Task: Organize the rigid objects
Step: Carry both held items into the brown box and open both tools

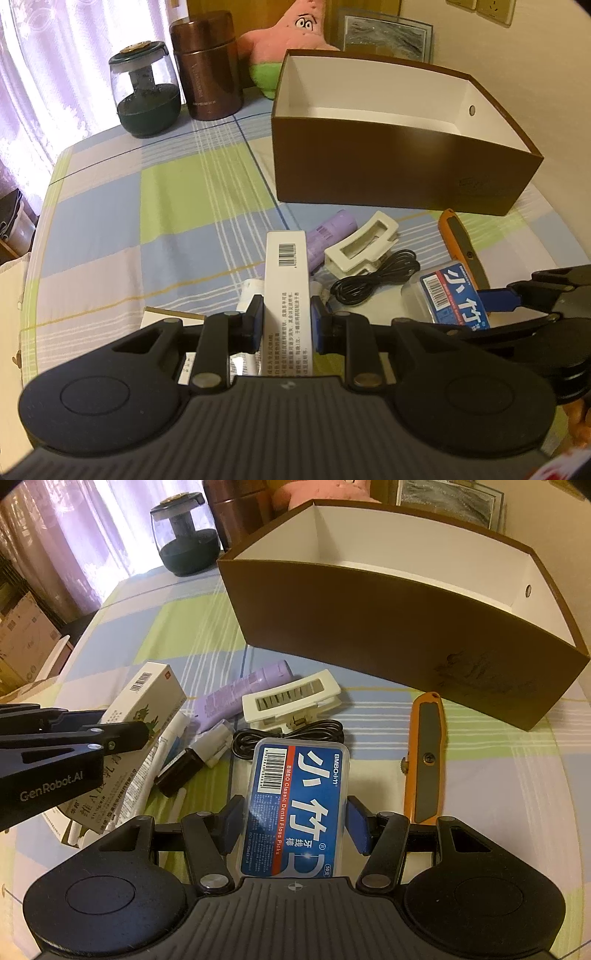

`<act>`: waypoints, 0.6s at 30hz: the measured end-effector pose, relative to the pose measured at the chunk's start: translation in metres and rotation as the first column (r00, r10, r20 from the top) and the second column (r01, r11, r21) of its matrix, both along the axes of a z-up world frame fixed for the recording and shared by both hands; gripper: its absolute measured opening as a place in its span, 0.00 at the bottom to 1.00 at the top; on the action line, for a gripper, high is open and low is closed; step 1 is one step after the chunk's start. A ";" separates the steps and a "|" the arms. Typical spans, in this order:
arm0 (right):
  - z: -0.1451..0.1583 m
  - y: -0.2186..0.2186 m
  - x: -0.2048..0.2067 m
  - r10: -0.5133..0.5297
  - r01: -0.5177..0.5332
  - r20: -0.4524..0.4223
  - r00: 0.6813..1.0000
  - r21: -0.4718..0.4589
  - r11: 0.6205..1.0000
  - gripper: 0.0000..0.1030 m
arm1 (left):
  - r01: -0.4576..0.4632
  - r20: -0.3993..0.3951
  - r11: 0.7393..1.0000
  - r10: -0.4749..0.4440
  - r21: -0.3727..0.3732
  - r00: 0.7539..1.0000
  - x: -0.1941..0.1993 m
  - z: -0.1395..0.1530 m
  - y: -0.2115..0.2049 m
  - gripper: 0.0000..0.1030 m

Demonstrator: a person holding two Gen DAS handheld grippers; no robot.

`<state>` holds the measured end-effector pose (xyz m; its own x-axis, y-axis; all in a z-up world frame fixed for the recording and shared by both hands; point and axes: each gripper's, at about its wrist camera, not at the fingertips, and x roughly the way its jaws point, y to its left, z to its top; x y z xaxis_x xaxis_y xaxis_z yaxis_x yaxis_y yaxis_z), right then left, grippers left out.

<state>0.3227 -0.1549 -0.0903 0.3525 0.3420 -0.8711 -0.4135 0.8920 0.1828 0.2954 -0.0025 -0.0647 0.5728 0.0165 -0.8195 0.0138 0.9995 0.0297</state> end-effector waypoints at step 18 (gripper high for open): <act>0.048 -0.036 0.022 -0.055 0.048 0.093 0.994 0.078 0.996 0.53 | 0.067 0.092 0.998 -0.068 0.016 0.993 0.032 0.035 -0.034 0.21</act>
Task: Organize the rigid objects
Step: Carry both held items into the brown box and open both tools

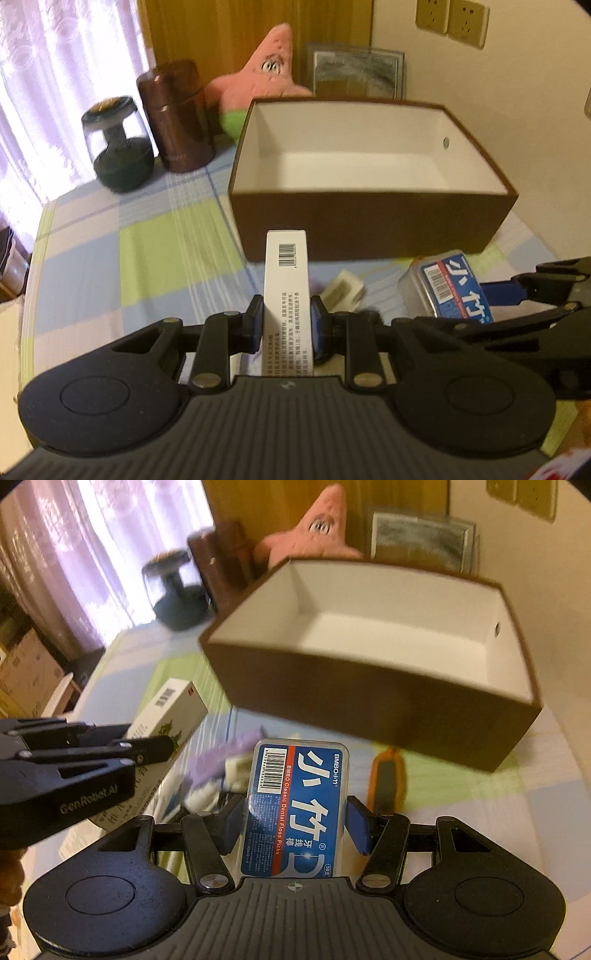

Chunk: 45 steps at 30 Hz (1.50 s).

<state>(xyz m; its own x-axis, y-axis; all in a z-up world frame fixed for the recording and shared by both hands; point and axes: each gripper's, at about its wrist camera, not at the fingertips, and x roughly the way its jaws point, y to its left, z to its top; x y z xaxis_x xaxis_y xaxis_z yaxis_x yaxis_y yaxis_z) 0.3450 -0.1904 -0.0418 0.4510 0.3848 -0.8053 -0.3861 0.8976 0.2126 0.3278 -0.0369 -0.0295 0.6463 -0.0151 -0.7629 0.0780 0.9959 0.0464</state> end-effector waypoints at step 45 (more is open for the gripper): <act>-0.039 -0.056 0.208 -0.226 0.226 -0.065 0.972 -0.014 0.974 0.53 | 0.075 -0.093 0.993 -0.083 -0.087 0.992 0.230 -0.049 -0.062 0.21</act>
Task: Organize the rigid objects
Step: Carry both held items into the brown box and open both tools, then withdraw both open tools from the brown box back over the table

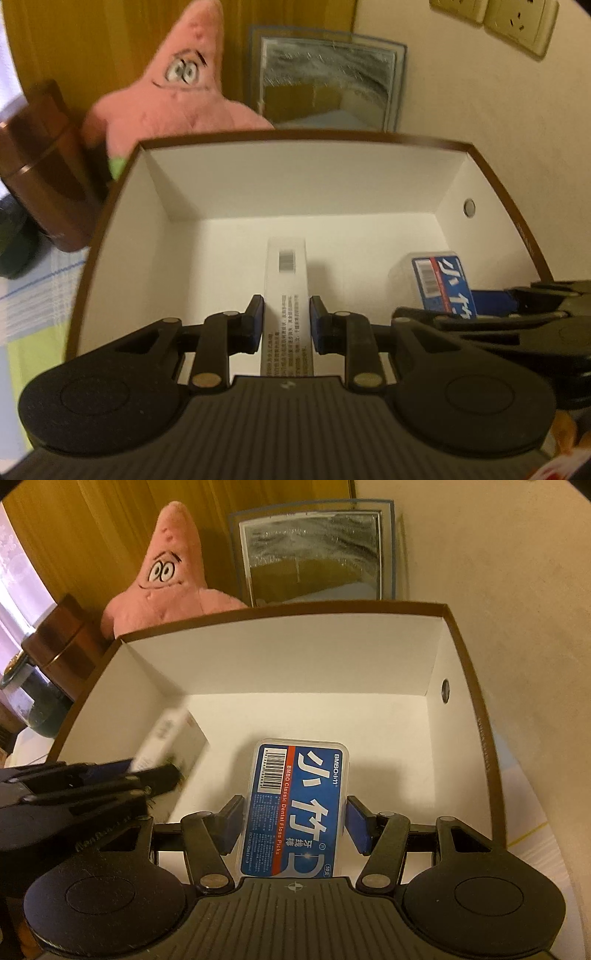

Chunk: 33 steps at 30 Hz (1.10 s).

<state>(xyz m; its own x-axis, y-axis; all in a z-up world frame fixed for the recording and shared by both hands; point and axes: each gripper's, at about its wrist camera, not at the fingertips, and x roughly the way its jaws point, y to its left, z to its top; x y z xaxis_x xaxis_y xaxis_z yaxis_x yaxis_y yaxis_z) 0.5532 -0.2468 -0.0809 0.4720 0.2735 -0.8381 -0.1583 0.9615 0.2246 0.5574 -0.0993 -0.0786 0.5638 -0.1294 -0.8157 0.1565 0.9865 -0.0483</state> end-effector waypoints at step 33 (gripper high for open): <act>0.038 -0.008 -0.070 0.016 -0.027 0.087 0.996 0.130 0.991 0.70 | -0.065 0.049 0.998 0.064 0.009 0.997 -0.091 0.059 0.047 0.33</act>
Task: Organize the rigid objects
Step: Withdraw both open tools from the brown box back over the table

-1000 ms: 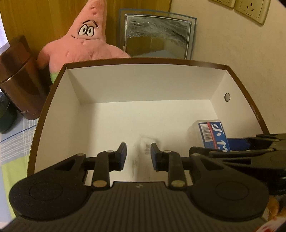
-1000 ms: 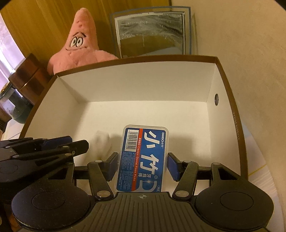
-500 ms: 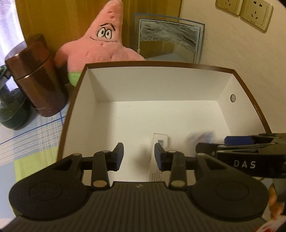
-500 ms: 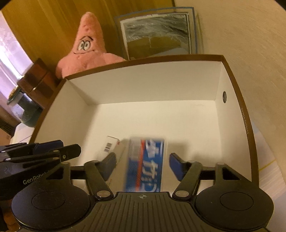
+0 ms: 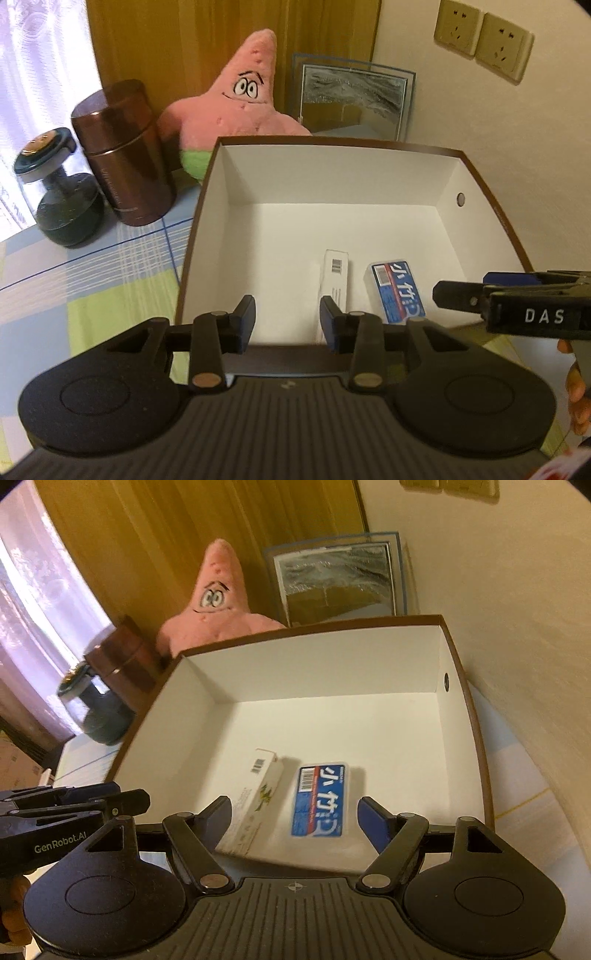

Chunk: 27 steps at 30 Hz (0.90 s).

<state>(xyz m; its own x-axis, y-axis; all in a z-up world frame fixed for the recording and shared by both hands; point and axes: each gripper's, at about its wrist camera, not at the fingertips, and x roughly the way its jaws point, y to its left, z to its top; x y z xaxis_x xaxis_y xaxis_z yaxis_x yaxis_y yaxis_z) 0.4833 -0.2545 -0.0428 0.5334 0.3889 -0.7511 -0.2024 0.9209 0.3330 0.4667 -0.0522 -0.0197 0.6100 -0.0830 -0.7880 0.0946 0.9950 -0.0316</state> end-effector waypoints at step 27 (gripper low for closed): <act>0.038 0.014 -0.127 0.121 -0.121 0.050 0.991 -0.001 0.993 0.70 | -0.136 0.014 0.991 0.136 -0.010 0.991 -0.163 0.032 0.046 0.33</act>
